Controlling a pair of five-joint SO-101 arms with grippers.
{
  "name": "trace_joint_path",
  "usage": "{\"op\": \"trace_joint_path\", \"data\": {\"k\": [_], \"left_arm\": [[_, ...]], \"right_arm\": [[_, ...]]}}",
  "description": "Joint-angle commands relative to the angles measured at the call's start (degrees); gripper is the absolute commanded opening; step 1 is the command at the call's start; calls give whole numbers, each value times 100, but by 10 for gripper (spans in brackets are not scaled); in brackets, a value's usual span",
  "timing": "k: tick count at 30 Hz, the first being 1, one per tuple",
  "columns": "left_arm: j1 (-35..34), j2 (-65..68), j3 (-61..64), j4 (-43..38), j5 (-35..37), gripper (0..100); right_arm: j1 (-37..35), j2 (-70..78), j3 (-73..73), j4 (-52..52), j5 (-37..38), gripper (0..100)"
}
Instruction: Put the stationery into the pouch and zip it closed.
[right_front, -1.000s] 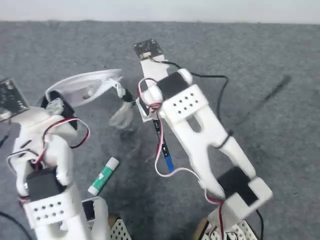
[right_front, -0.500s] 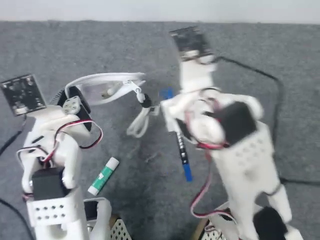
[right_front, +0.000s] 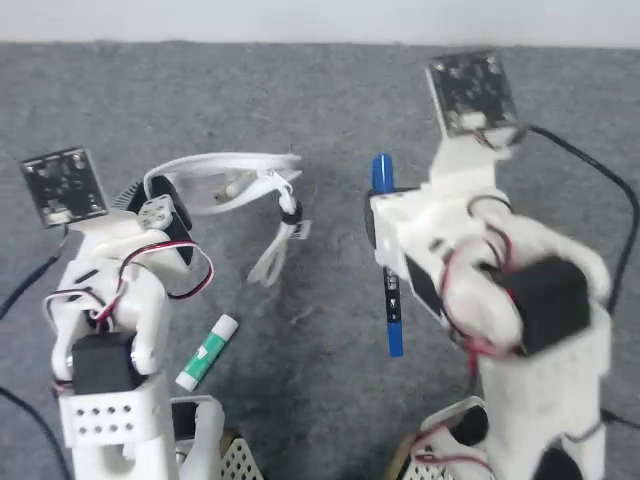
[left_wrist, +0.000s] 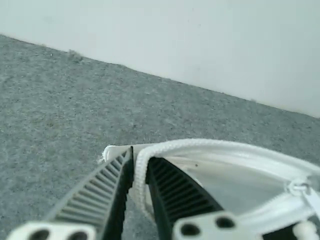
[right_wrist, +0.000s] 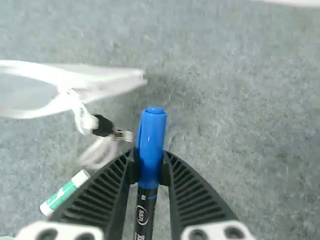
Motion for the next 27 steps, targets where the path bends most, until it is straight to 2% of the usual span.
{"op": "trace_joint_path", "data": {"k": [1, 6, 10, 27], "left_arm": [[70, -9, -136, -193, -26, 10], [220, -9, -119, -193, -26, 10], [220, -9, -48, -202, -26, 10], [193, -18, -13, -202, -26, 10]], "right_arm": [[13, -505, -220, -92, 44, 6], [-778, -602, -220, -233, 35, 6], [-1226, -593, -220, -760, 35, 6], [-1297, -593, -220, -3319, 35, 6]]}}
